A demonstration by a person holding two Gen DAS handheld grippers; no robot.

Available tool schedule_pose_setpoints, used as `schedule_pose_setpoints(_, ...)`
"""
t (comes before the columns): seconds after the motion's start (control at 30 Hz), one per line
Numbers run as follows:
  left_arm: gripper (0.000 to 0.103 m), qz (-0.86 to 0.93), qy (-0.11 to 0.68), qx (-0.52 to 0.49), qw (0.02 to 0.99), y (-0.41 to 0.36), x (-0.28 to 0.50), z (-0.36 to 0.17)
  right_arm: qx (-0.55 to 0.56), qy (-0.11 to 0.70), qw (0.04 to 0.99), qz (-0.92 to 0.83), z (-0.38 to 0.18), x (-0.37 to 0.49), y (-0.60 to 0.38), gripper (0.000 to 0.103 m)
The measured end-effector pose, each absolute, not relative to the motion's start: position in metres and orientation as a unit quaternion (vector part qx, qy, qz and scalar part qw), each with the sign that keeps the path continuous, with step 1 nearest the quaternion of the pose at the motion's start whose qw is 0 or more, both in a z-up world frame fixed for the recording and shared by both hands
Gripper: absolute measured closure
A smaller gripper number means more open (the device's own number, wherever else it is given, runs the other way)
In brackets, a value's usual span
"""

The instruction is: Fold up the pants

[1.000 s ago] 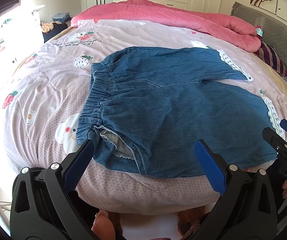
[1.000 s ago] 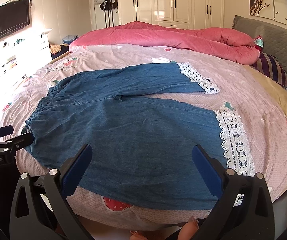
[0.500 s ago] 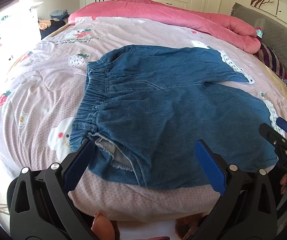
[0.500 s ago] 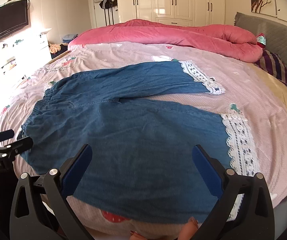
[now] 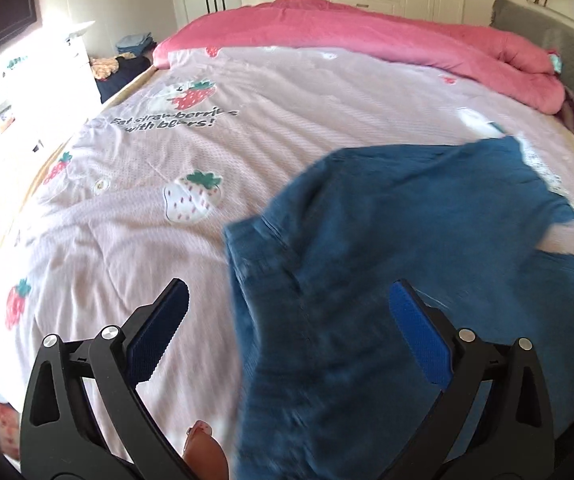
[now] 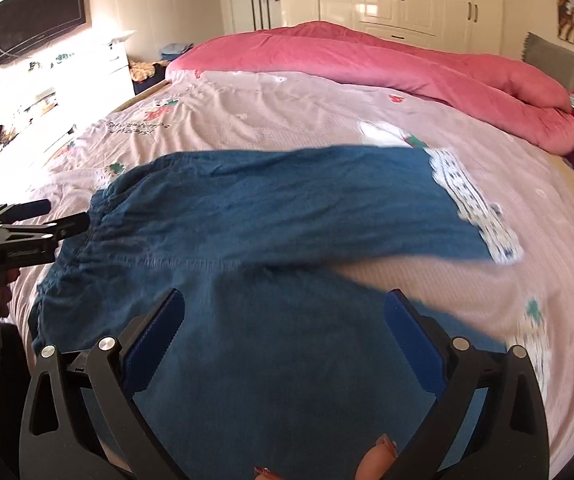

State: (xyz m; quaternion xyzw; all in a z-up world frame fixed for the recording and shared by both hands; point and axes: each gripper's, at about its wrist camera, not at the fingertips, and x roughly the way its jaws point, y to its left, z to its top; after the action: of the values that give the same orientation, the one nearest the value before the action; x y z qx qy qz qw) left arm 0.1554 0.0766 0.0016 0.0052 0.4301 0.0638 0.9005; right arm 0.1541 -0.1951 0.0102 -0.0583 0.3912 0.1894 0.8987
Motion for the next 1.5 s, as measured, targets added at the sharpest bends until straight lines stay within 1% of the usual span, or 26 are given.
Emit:
schedule_pose_setpoints(0.23, 0.009, 0.057, 0.442, 0.013, 0.895, 0.101, 0.204, -0.014, -0.099, 0.4, 0.884, 0.22, 0.009, 0.224, -0.162, 0.004)
schedule_pose_setpoints(0.27, 0.017, 0.054, 0.445, 0.01, 0.894, 0.104, 0.21, -0.017, -0.104, 0.403, 0.881, 0.224, 0.008, 0.235, -0.156, 0.004)
schedule_pose_setpoints(0.3, 0.03, 0.05, 0.446, 0.005, 0.893, 0.105, 0.215, -0.019, -0.105, 0.406, 0.878, 0.23, 0.007, 0.244, -0.152, 0.004)
schedule_pose_setpoints(0.33, 0.035, 0.038, 0.448, -0.003, 0.893, 0.106, 0.219, -0.022, -0.107, 0.415, 0.872, 0.237, 0.004, 0.257, -0.147, 0.004)
schedule_pose_setpoints(0.37, 0.044, 0.03, 0.453, -0.007, 0.891, 0.107, 0.223, -0.025, -0.112, 0.422, 0.867, 0.238, 0.001, 0.267, -0.142, 0.004)
schedule_pose_setpoints(0.43, 0.053, 0.022, 0.458, -0.004, 0.889, 0.107, 0.23, -0.03, -0.123, 0.423, 0.863, 0.246, -0.001, 0.282, -0.132, 0.004)
schedule_pose_setpoints(0.5, 0.083, 0.001, 0.461, -0.014, 0.887, 0.108, 0.236, -0.034, -0.148, 0.417, 0.86, 0.253, -0.003, 0.296, -0.119, 0.004)
schedule_pose_setpoints(0.53, 0.087, -0.007, 0.462, -0.024, 0.887, 0.109, 0.238, -0.035, -0.158, 0.416, 0.858, 0.256, -0.004, 0.301, -0.114, 0.004)
schedule_pose_setpoints(0.57, 0.098, -0.015, 0.461, -0.032, 0.887, 0.11, 0.237, -0.035, -0.168, 0.414, 0.856, 0.26, -0.005, 0.306, -0.109, 0.004)
schedule_pose_setpoints(0.63, 0.098, -0.024, 0.459, -0.044, 0.887, 0.112, 0.235, -0.034, -0.194, 0.41, 0.85, 0.267, -0.008, 0.317, -0.095, 0.004)
schedule_pose_setpoints(0.73, 0.099, -0.034, 0.436, -0.057, 0.898, 0.116, 0.228, -0.023, -0.236, 0.404, 0.837, 0.284, -0.013, 0.329, -0.071, 0.004)
schedule_pose_setpoints(0.93, 0.1, -0.049, 0.397, -0.07, 0.914, 0.119, 0.216, -0.002, -0.315, 0.405, 0.798, 0.318, -0.025, 0.332, -0.037, 0.005)
schedule_pose_setpoints(0.97, 0.1, -0.049, 0.393, -0.068, 0.916, 0.118, 0.213, 0.0, -0.313, 0.405, 0.795, 0.327, -0.025, 0.331, -0.036, 0.022)
schedule_pose_setpoints(1.0, 0.1, -0.051, 0.388, -0.067, 0.918, 0.117, 0.212, 0.002, -0.308, 0.406, 0.792, 0.336, -0.025, 0.331, -0.035, 0.064)
schedule_pose_setpoints(1.03, 0.1, -0.054, 0.385, -0.064, 0.919, 0.116, 0.21, 0.004, -0.294, 0.418, 0.786, 0.348, -0.023, 0.331, -0.036, 0.076)
schedule_pose_setpoints(1.1, 0.1, -0.052, 0.382, -0.058, 0.921, 0.115, 0.207, 0.005, -0.285, 0.421, 0.787, 0.35, -0.019, 0.326, -0.039, 0.093)
schedule_pose_setpoints(1.2, 0.1, -0.048, 0.378, -0.056, 0.923, 0.116, 0.201, 0.007, -0.273, 0.407, 0.797, 0.353, -0.005, 0.306, -0.051, 0.097)
schedule_pose_setpoints(1.33, 0.1, -0.06, 0.367, -0.064, 0.926, 0.119, 0.186, 0.013, -0.247, 0.375, 0.82, 0.355, 0.025, 0.265, -0.075, 0.097)
schedule_pose_setpoints(1.5, 0.099, -0.089, 0.325, -0.052, 0.94, 0.109, 0.154, 0.034, -0.232, 0.343, 0.839, 0.354, 0.051, 0.2, -0.099, 0.097)
